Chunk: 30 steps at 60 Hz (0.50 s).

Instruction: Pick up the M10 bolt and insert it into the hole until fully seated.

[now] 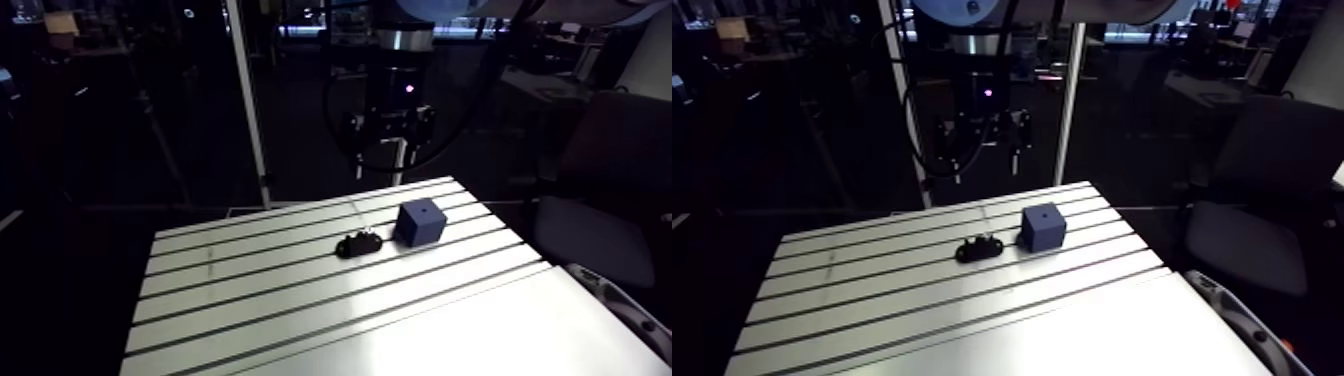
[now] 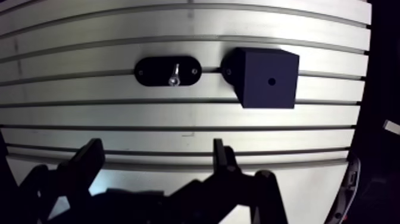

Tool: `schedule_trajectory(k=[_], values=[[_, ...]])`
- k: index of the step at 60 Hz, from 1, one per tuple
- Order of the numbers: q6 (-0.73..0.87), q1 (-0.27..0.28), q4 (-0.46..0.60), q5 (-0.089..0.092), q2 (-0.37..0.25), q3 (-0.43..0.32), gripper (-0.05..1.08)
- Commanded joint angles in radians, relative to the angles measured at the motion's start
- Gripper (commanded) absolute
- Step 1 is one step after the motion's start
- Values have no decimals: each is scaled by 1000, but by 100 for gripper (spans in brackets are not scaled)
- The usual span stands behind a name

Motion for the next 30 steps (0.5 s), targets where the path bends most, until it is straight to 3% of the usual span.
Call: schedule_trajectory(k=[1,30], values=[[11,-1,-25,0,50,6,1],[13,-1,-111,-2,97,56,1]])
